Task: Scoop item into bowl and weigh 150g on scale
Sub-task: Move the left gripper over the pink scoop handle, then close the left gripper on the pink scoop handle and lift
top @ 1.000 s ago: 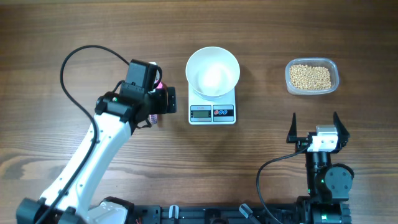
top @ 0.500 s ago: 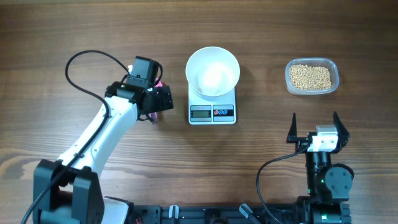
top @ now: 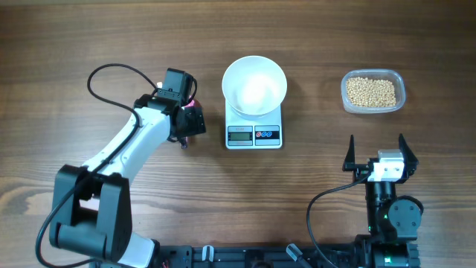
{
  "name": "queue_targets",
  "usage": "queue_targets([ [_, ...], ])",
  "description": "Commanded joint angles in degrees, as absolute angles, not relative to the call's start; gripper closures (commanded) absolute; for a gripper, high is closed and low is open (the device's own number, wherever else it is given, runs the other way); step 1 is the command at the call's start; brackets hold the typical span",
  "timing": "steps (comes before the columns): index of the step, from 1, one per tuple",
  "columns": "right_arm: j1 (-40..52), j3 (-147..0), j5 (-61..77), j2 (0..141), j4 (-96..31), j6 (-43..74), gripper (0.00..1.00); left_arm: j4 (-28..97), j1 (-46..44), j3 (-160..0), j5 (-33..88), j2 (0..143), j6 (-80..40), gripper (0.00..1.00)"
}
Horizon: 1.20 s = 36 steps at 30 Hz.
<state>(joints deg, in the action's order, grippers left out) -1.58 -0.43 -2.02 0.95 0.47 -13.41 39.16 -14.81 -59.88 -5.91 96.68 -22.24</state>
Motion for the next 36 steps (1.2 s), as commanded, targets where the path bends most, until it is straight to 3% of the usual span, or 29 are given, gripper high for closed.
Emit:
queue_targets([
  [1, -1.3, -0.3, -3.0, 0.8, 0.7, -13.9, 0.0, 37.4, -14.4, -60.7, -5.2, 98.7, -22.9, 0.16],
  [12, -1.3, -0.3, -3.0, 0.8, 0.7, -13.9, 0.0, 35.1, -14.3, -60.7, -5.0, 102.0, -22.8, 0.32],
  [23, -1.3, -0.3, -3.0, 0.8, 0.7, -14.0, 0.0, 33.8, -14.2, -60.7, -5.0, 102.0, -22.8, 0.57],
  [36, -1.3, -0.3, -3.0, 0.8, 0.7, -13.9, 0.0, 33.1, -13.3, -60.7, -5.0, 102.0, -22.8, 0.62],
])
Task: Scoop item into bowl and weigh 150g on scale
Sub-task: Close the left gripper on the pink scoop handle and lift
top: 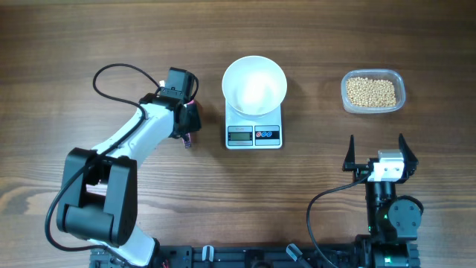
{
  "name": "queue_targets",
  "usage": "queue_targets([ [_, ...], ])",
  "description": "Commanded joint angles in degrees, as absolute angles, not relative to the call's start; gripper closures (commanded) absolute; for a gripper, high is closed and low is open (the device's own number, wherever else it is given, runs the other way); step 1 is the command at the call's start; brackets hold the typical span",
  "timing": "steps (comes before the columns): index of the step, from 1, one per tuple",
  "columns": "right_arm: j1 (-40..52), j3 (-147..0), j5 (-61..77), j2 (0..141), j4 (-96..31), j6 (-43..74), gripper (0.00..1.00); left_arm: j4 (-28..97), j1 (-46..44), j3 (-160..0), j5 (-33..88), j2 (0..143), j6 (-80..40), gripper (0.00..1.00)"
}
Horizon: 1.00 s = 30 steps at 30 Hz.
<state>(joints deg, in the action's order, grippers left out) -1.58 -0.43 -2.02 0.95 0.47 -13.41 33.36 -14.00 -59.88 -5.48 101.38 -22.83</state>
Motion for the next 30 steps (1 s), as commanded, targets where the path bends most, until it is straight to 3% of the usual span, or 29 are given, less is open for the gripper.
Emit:
queue_targets([
  [1, -1.3, -0.3, -3.0, 0.8, 0.7, -14.0, 0.0, 33.1, -13.2, -60.7, -5.0, 102.0, -22.8, 0.62],
  [20, -1.3, -0.3, -3.0, 0.8, 0.7, -13.9, 0.0, 32.5, -13.2, -60.7, -4.5, 102.0, -22.8, 0.73],
  [25, -1.3, -0.3, -3.0, 0.8, 0.7, -13.9, 0.0, 32.5, -13.2, -60.7, -3.8, 102.1, -22.8, 0.82],
  [30, -1.3, -0.3, -3.0, 0.8, 0.7, -13.9, 0.0, 32.5, -13.2, -60.7, -3.6, 102.1, -22.8, 0.85],
])
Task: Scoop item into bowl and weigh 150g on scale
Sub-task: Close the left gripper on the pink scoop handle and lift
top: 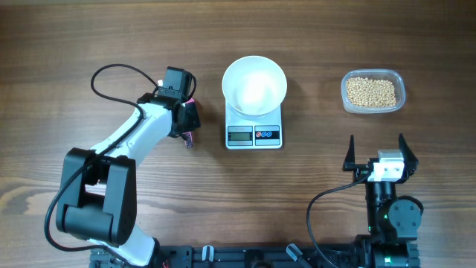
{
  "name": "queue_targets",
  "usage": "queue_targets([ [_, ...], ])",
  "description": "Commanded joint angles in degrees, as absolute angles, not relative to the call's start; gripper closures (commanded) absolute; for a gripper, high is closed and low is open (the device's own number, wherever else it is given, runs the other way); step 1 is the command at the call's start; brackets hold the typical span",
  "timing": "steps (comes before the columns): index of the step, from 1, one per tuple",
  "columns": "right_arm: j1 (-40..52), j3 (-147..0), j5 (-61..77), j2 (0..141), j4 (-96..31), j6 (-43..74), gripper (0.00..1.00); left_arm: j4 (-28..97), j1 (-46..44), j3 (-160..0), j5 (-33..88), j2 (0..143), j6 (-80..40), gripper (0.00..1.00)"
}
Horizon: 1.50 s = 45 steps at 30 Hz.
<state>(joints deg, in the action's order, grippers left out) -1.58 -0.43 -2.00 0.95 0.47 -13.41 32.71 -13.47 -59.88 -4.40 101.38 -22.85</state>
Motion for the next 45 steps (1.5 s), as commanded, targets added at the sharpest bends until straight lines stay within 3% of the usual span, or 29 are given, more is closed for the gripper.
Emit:
queue_targets([
  [1, -1.3, -0.3, -3.0, 0.8, 0.7, -13.9, 0.0, 32.5, -13.2, -60.7, -3.7, 102.1, -22.8, 0.86],
  [10, -1.3, -0.3, -3.0, 0.8, 0.7, -13.9, 0.0, 34.0, -13.2, -61.6, -2.8, 99.2, -23.0, 0.94],
  [21, -1.3, -0.3, -3.0, 0.8, 0.7, -13.9, 0.0, 40.6, -13.2, -70.8, -2.8, 87.2, -23.5, 0.94],
  [31, -1.3, -0.3, -3.0, 0.8, 0.8, -14.0, 0.0, 46.4, -13.2, -73.6, 1.1, 80.2, -32.6, 0.94],
  [37, -1.3, -0.3, 10.6, 0.8, 0.8, -7.3, 0.0, 47.9, -13.2, -73.6, 8.3, 80.0, -35.6, 0.96],
  [40, -1.3, -0.3, 21.4, 0.8, 4.1, 4.0, 0.01, 48.0, -13.2, -73.6, 8.3, 80.0, -36.8, 0.96],
  [45, -1.3, -0.3, 35.0, 0.9, 1.8, 65.7, 0.0, 48.5, -13.2, -73.6, 8.6, 80.0, -39.6, 0.96],
])
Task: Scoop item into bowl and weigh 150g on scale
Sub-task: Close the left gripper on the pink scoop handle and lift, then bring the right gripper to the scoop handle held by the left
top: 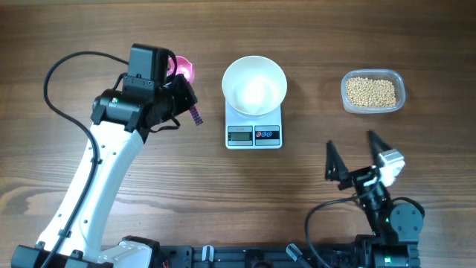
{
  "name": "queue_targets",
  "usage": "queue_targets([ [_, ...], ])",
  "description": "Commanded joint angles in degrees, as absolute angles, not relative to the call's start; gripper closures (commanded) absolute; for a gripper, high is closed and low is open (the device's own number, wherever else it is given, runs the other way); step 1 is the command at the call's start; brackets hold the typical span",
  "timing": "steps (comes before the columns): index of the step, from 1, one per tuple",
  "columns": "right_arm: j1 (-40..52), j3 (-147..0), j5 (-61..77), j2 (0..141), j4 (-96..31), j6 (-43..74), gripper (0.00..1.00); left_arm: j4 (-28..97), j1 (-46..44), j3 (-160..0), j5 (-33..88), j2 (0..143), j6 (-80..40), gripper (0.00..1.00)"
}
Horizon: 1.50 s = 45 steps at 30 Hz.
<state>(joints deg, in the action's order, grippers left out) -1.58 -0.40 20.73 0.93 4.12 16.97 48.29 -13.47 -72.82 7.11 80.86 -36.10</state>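
A white bowl (254,84) stands on the small white scale (254,135) at the table's middle. Soybeans fill a clear tub (372,91) at the far right. My left gripper (183,94) is lifted left of the bowl and shut on a pink scoop (184,69); the scoop's cup points to the far side and its handle end (196,115) sticks out toward the near side. Near the front right, my right gripper (349,140) stands open and holds nothing, its fingers angled toward the far left.
The left arm's black cable (67,63) loops over the far left of the wooden table (312,37). The scale's display and buttons face the near edge.
My left arm has risen from the table with the pink scoop in its gripper, now higher and a little farther back. The right gripper has turned to the left and shifted slightly.
My left gripper sat low on the table left of the scale, over the pink scoop, through all three earlier moments, shifting only slightly. The right gripper rested open at the front right. Now the scoop is lifted off the table and the right gripper has swung left.
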Motion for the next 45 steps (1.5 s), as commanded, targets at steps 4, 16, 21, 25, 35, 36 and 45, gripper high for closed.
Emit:
queue_targets([
  [4, -1.3, -0.3, 38.2, 1.3, 2.1, 89.1, 0.0, 48.3, -13.2, -73.6, 10.1, 80.0, -41.4, 0.96],
  [16, -1.3, -0.5, 40.7, 1.8, 18.6, 71.8, 0.0, 48.3, -13.2, -73.6, 10.5, 80.0, -42.8, 0.96],
  [21, -1.3, -4.4, 50.6, 7.2, 18.2, 63.0, 0.0, 48.1, -13.2, -73.6, 10.5, 80.0, -44.2, 0.96],
  [25, -0.9, -10.1, 54.7, 15.6, 18.2, 56.0, 0.0, 47.9, -13.2, -73.6, 11.8, 80.0, -45.9, 0.95],
  [35, 9.4, -24.7, 53.5, 41.3, 18.5, 42.3, 0.0, 47.0, -13.2, -73.6, 14.2, 80.0, -51.2, 0.93],
  [36, 11.2, -25.5, 51.9, 43.5, 18.7, 41.3, 0.0, 47.0, -13.2, -73.6, 14.4, 80.0, -51.9, 0.93],
  [45, 27.4, -35.9, 38.5, 61.5, 19.4, 34.1, 0.0, 46.5, -13.2, -73.6, 16.1, 80.0, -58.0, 0.96],
])
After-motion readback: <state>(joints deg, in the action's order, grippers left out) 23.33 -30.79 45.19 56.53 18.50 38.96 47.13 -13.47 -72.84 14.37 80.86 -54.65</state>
